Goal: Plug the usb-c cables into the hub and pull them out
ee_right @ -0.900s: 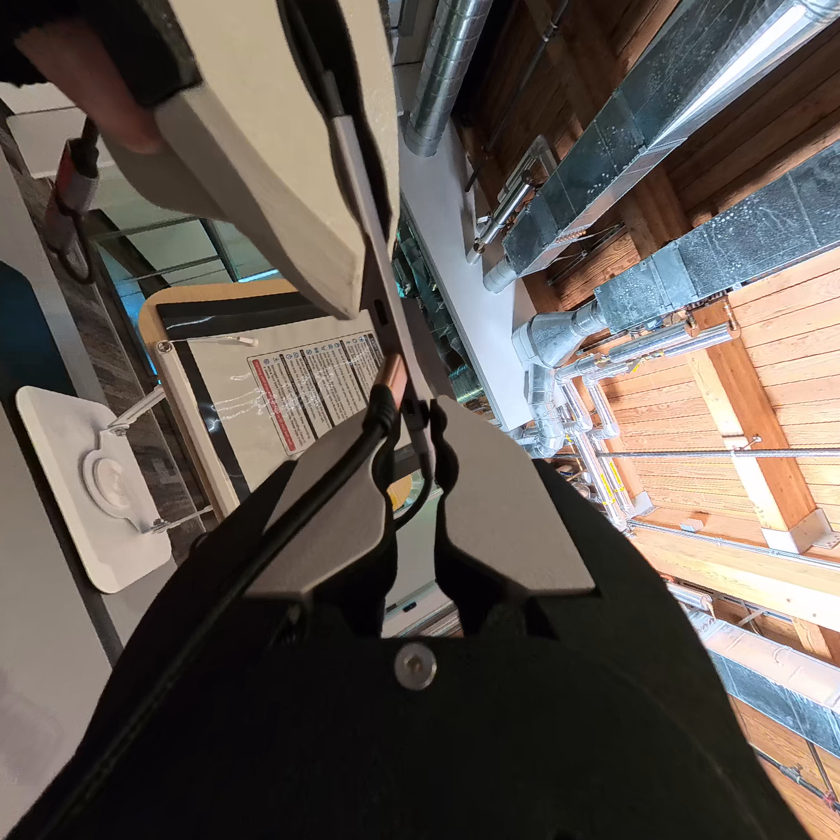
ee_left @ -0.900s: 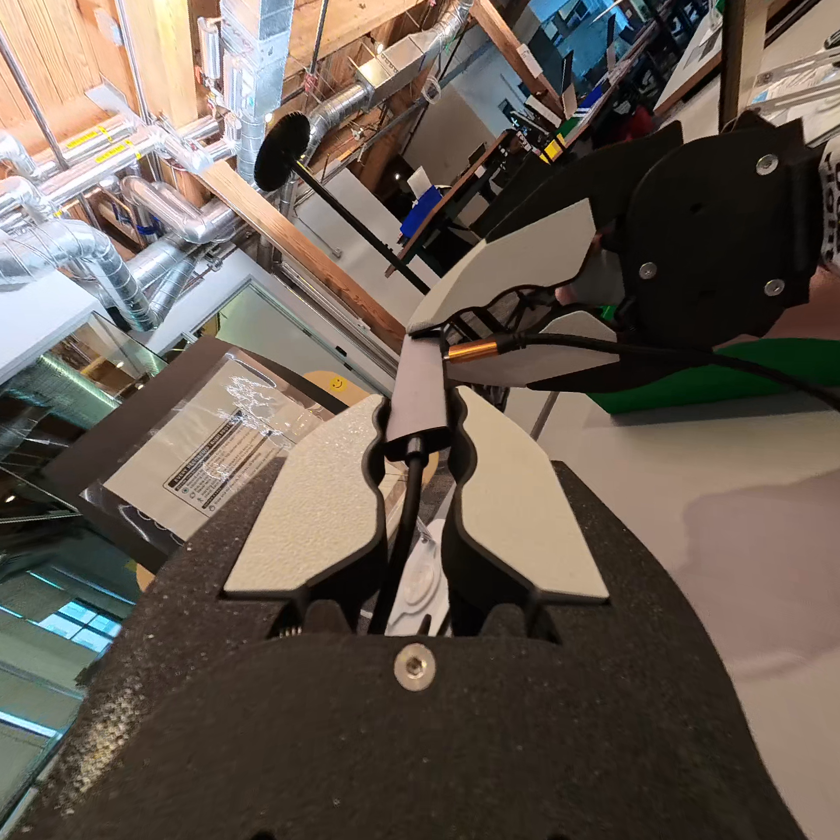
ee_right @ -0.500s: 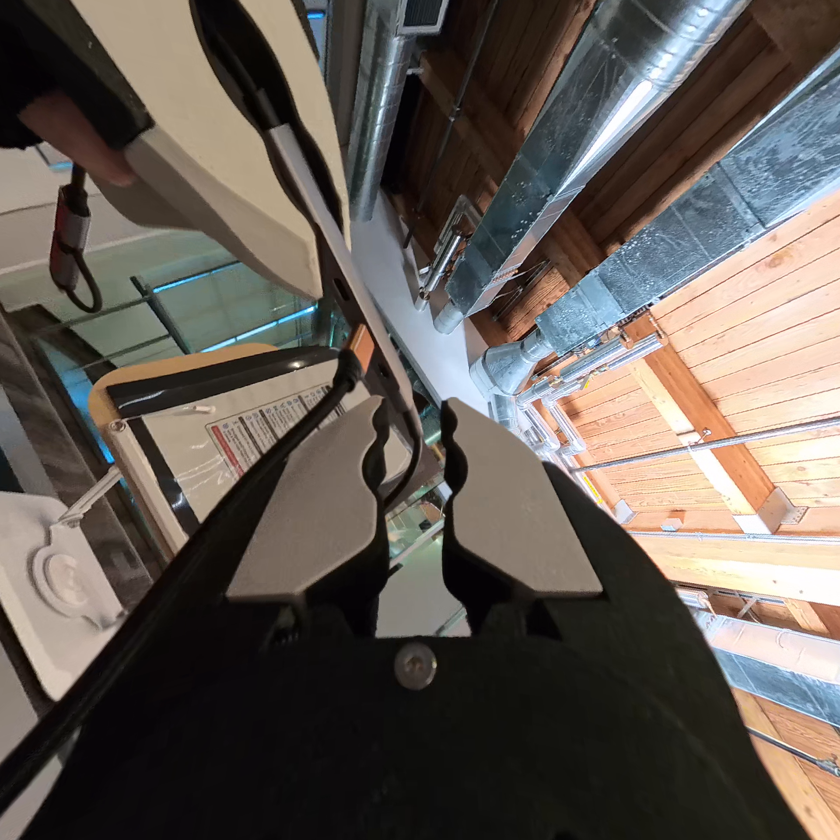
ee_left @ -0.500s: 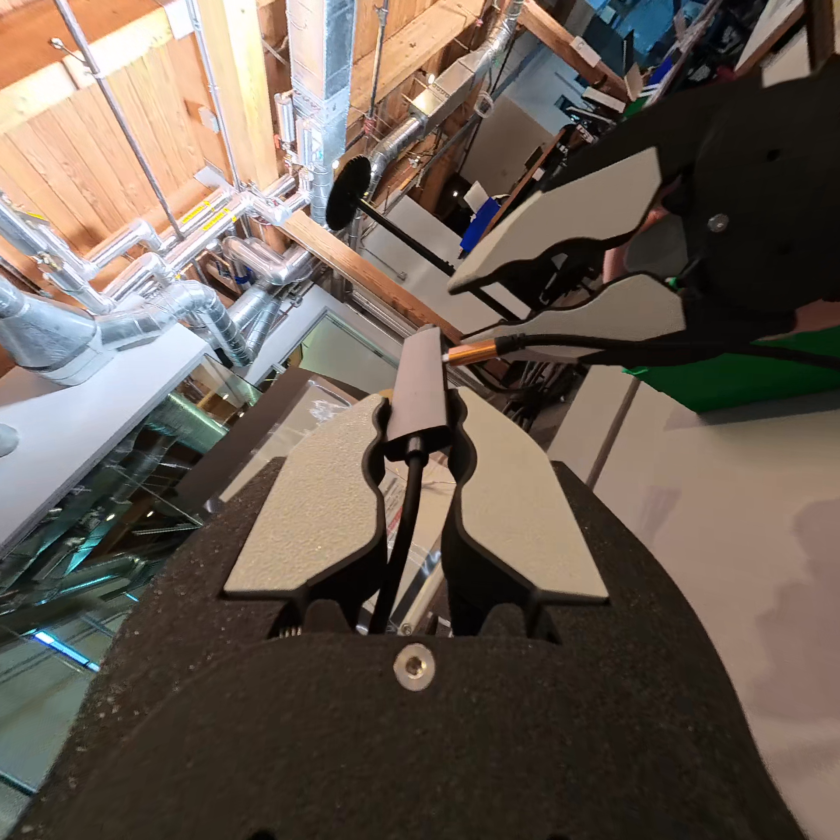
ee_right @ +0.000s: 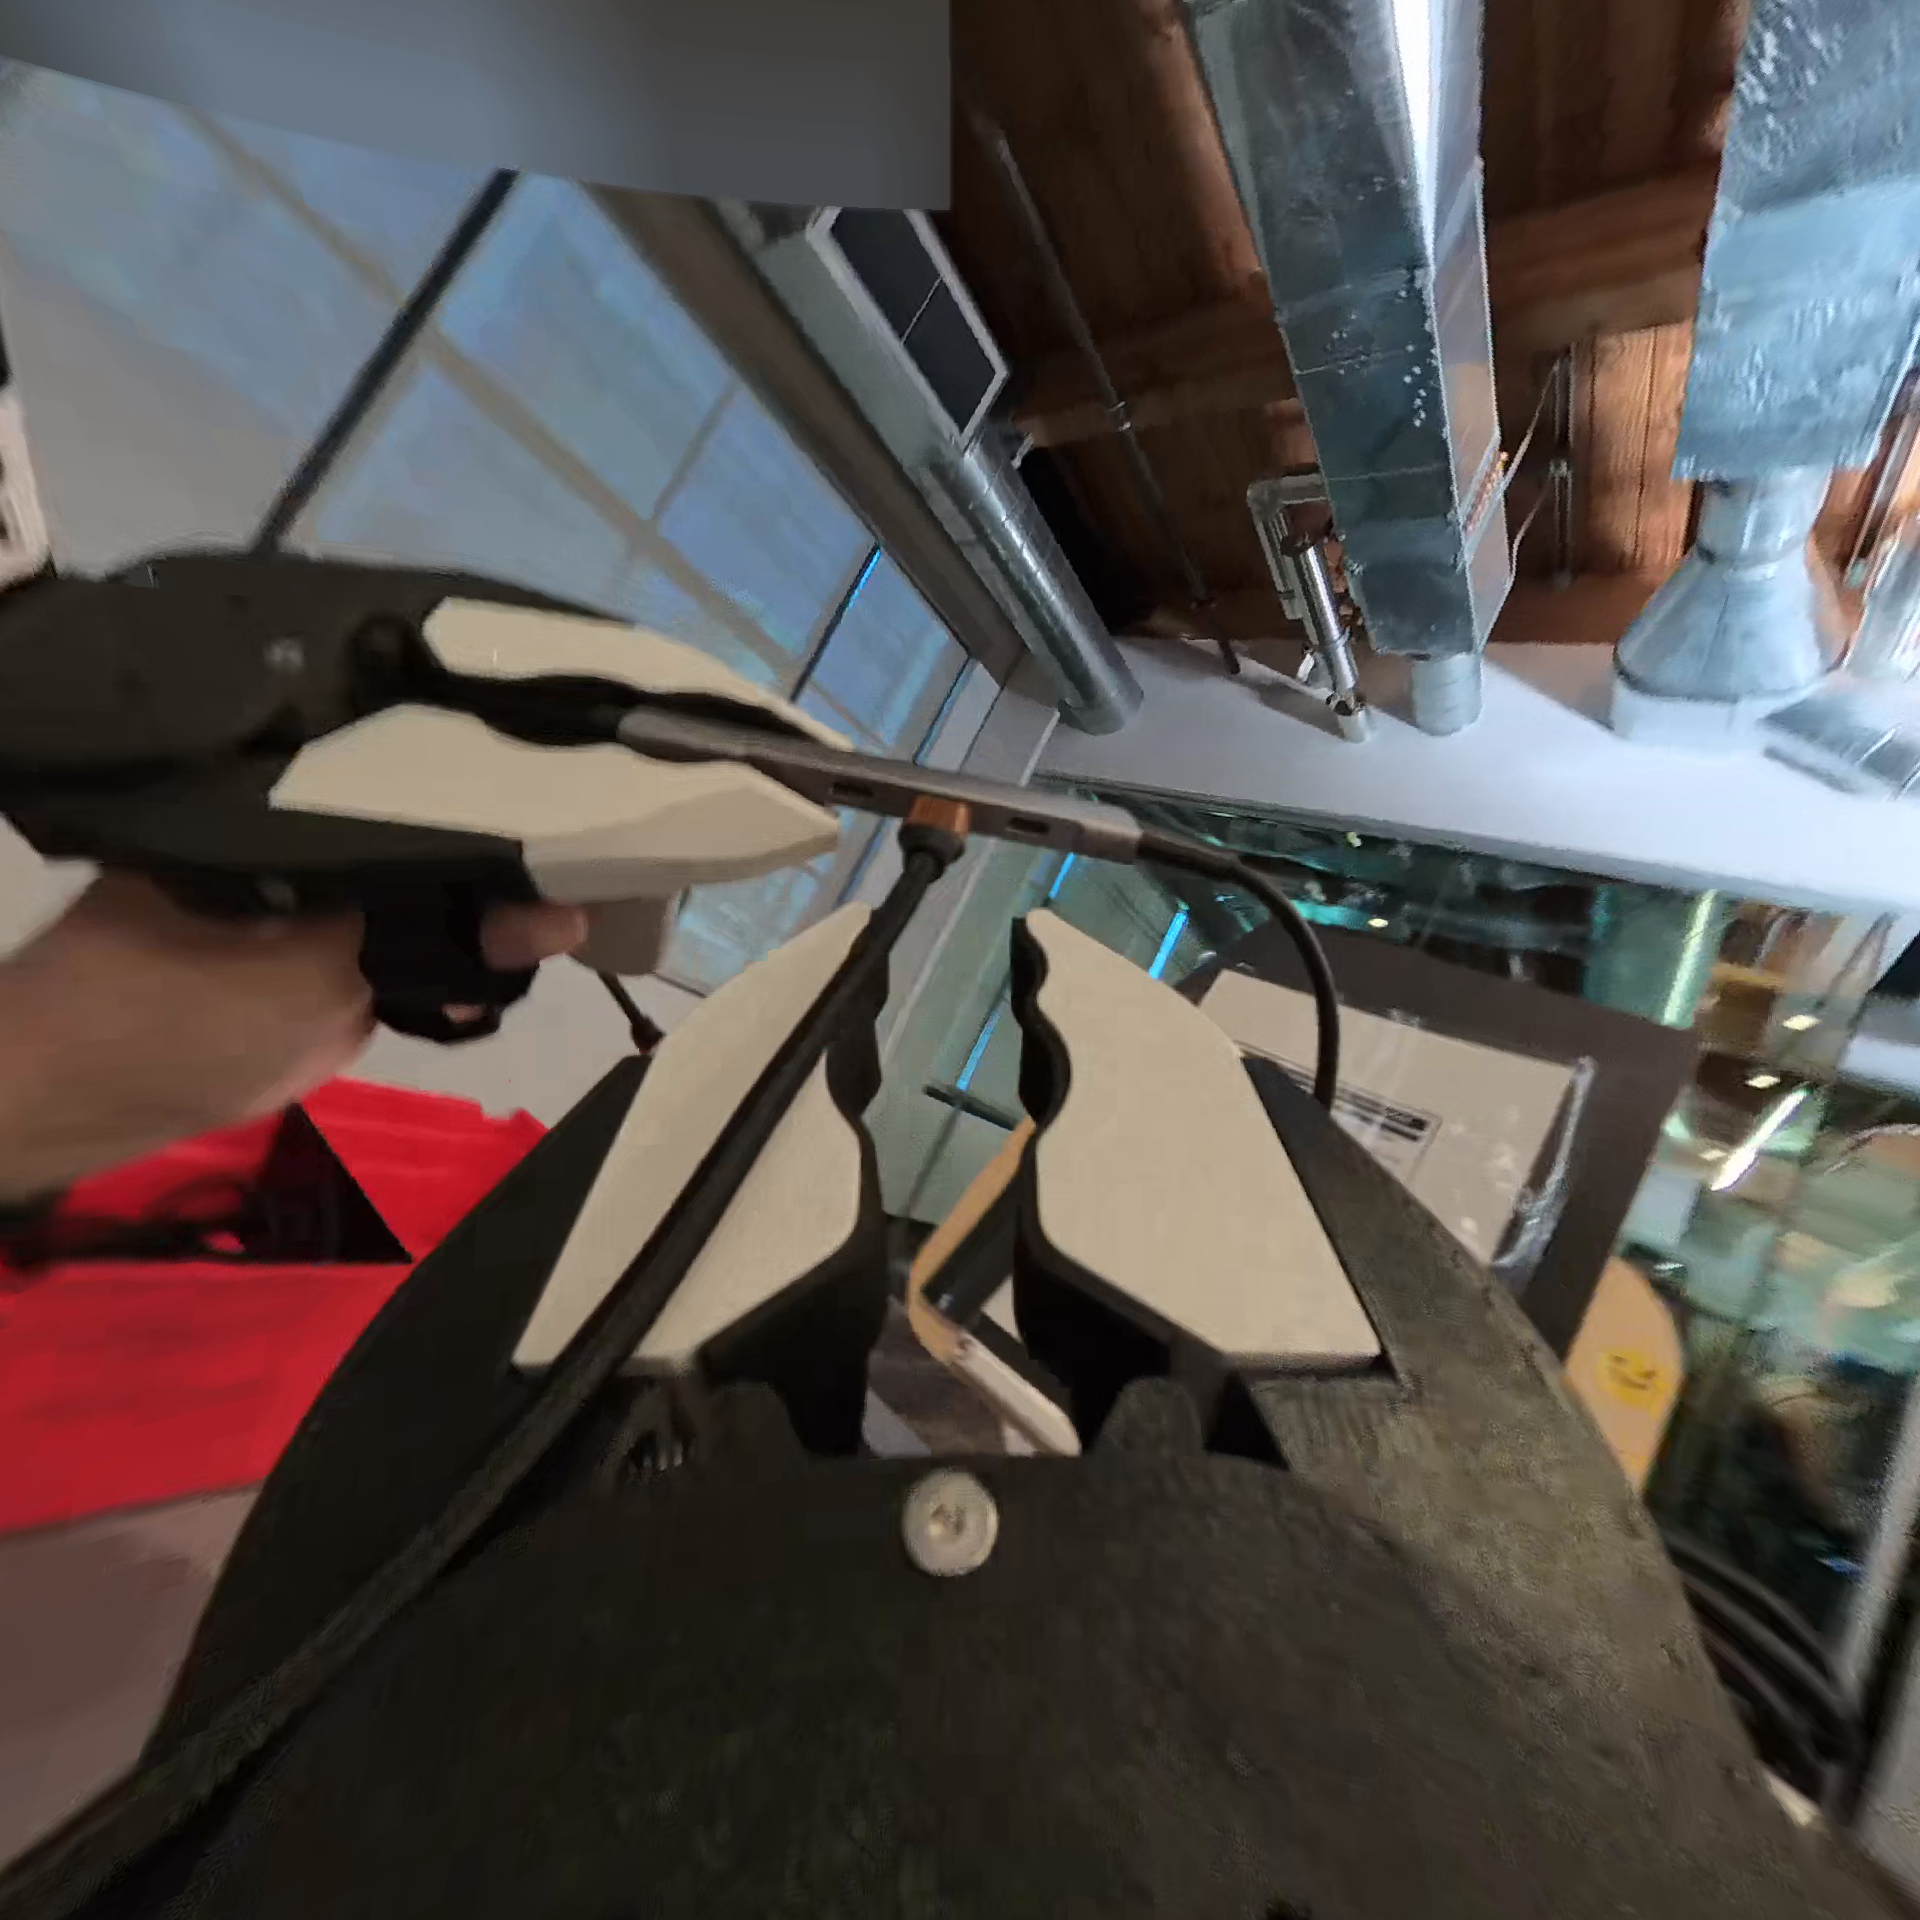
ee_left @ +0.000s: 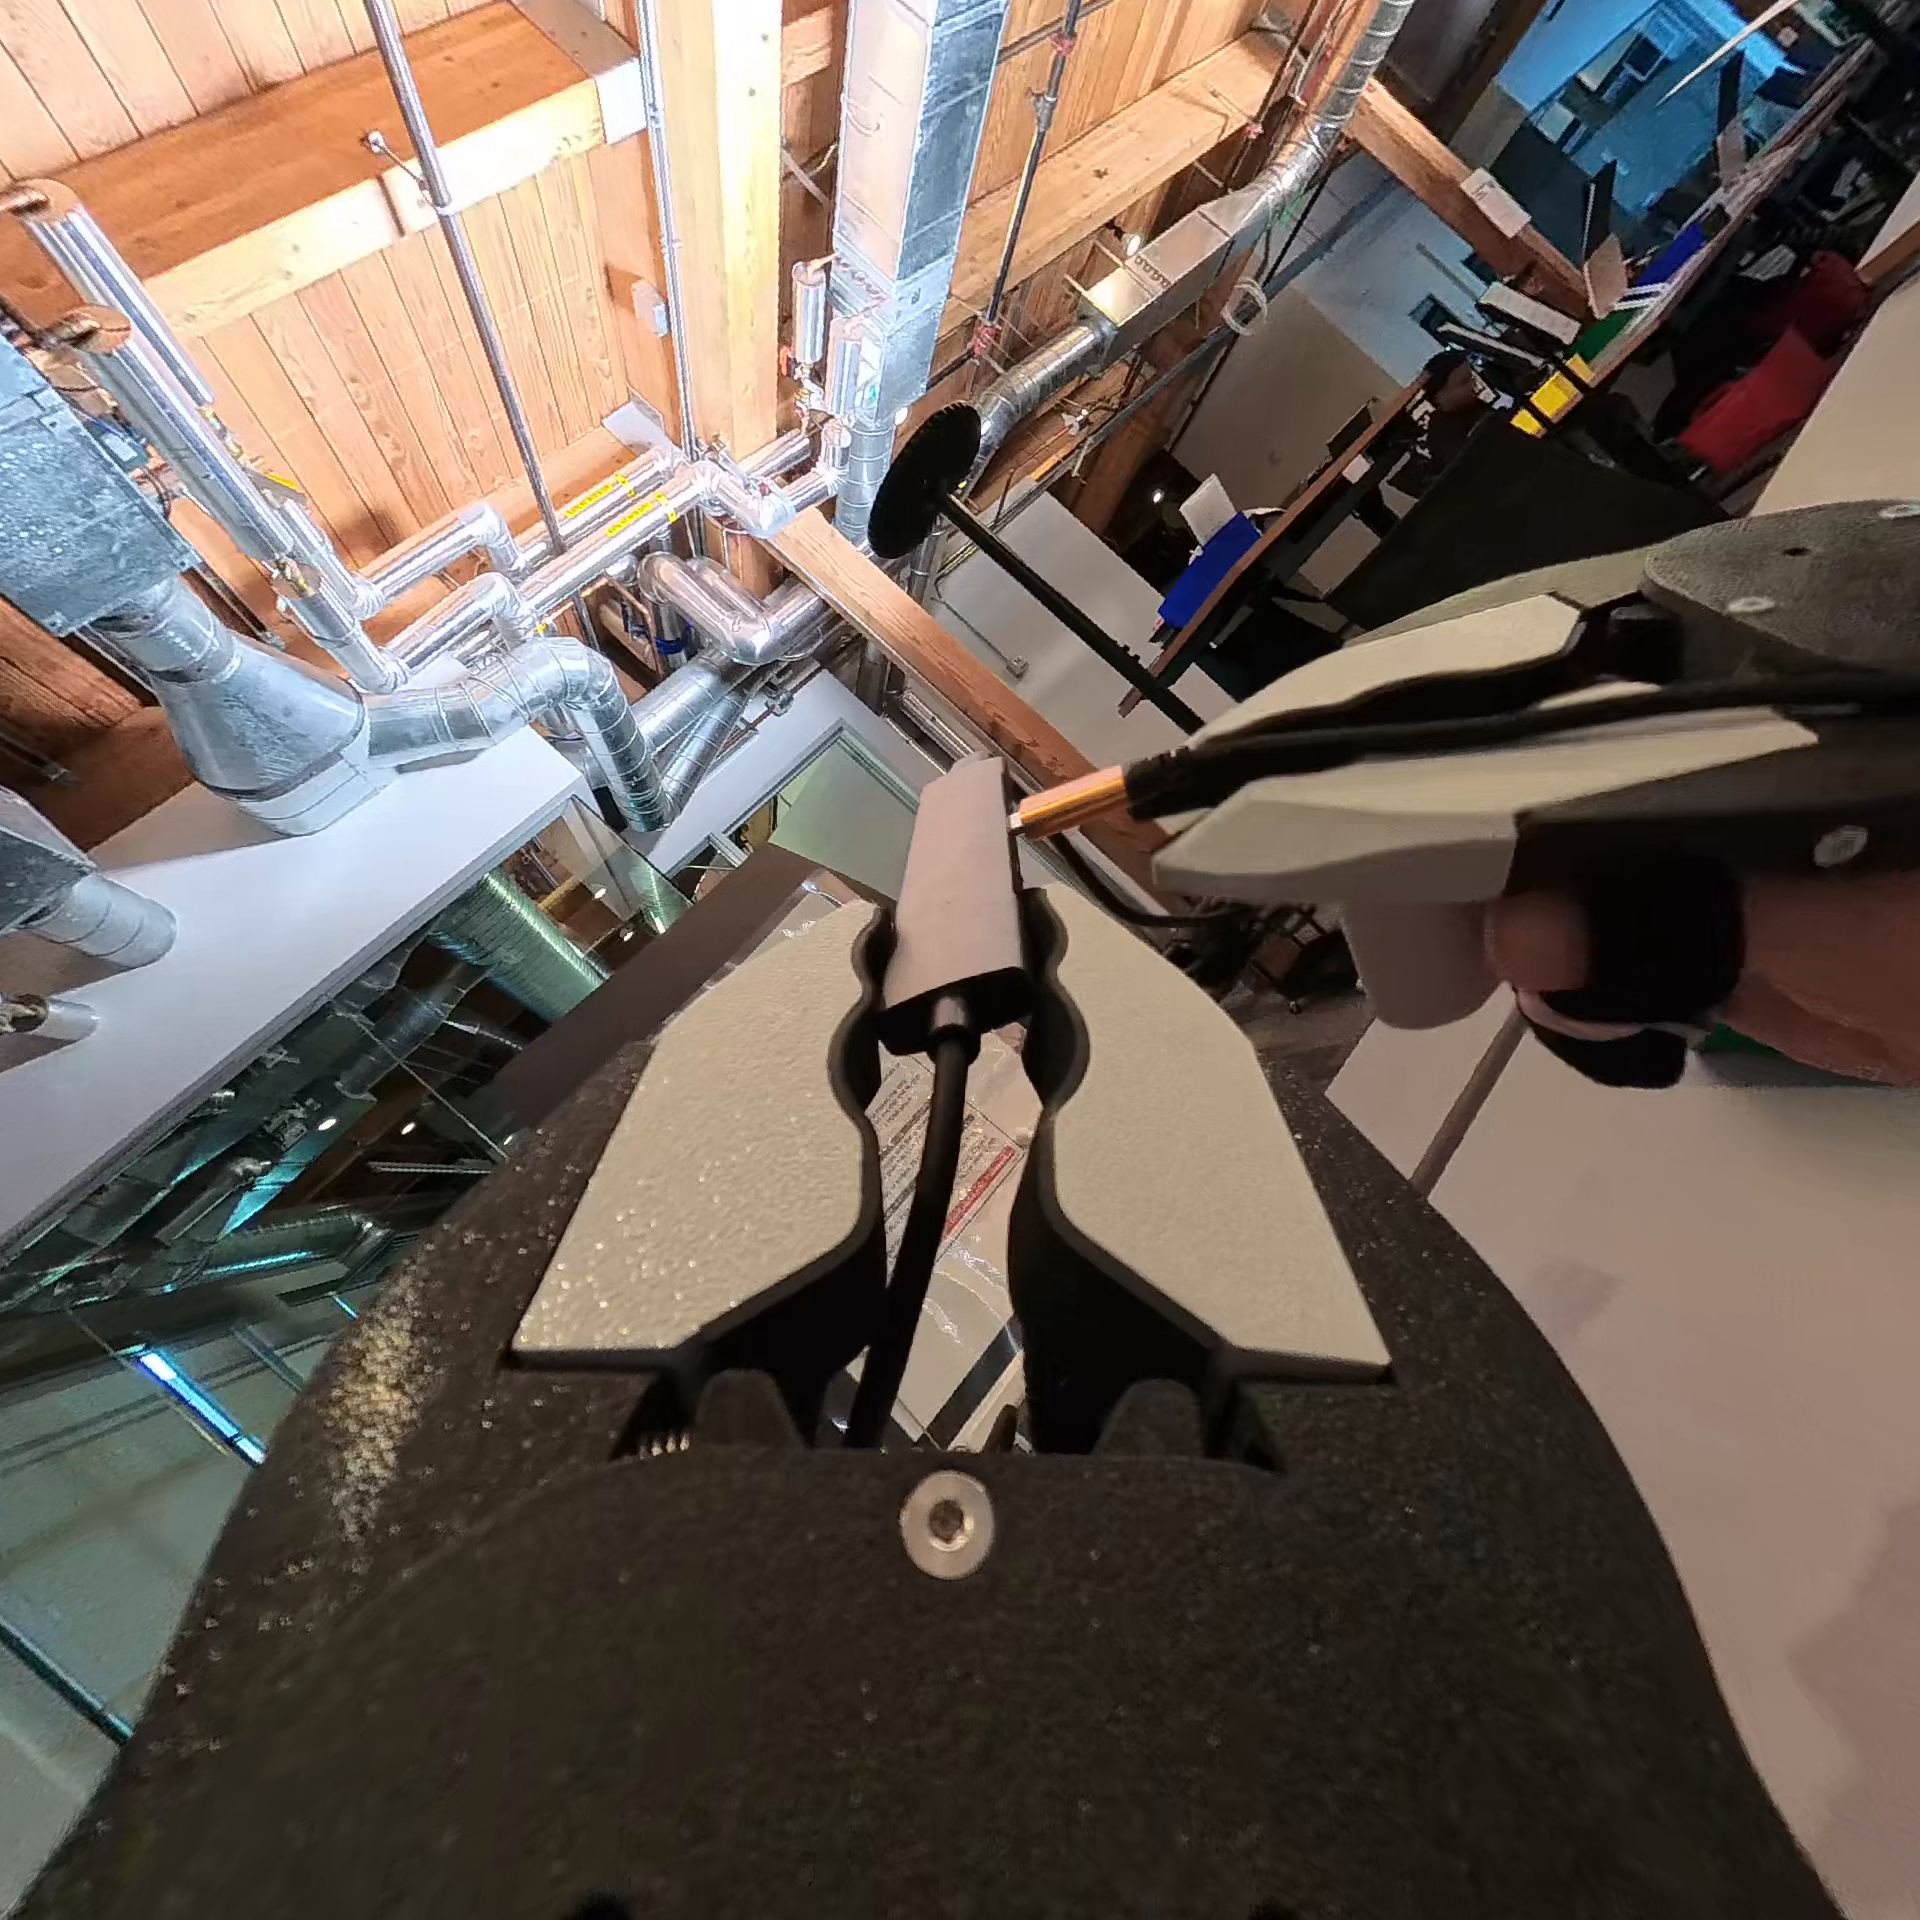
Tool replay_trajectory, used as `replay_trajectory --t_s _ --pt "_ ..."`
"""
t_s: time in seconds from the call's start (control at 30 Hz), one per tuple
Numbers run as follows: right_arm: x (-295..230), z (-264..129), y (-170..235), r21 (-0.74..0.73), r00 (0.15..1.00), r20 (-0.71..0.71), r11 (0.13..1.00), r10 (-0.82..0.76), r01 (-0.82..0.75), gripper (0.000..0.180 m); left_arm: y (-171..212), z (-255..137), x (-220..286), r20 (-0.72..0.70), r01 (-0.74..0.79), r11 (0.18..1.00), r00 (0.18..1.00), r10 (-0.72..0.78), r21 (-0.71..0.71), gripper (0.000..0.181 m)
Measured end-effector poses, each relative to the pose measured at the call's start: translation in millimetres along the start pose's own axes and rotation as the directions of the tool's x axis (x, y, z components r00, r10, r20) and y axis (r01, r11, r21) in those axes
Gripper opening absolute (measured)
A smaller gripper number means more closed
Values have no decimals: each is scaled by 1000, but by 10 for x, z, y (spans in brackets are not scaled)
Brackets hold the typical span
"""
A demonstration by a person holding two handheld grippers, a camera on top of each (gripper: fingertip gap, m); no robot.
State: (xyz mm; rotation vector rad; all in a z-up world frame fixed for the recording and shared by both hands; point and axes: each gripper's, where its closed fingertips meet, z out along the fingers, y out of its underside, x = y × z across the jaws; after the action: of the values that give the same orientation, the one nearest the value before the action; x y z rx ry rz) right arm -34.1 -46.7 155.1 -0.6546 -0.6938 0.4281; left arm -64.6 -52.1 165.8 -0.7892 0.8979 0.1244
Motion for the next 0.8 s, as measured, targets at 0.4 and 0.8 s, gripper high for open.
replay_trajectory --t_s 0.4,0.8 --pt "-32 53 -128 31 989 -33 989 143 -142 16 -10 8 -12 16 11 1000 1000 -11 -6 23" --pt "8 109 -67 -56 975 -70 975 213 -217 13 16 27 14 14 12 1000 1000 -11 -20 22"
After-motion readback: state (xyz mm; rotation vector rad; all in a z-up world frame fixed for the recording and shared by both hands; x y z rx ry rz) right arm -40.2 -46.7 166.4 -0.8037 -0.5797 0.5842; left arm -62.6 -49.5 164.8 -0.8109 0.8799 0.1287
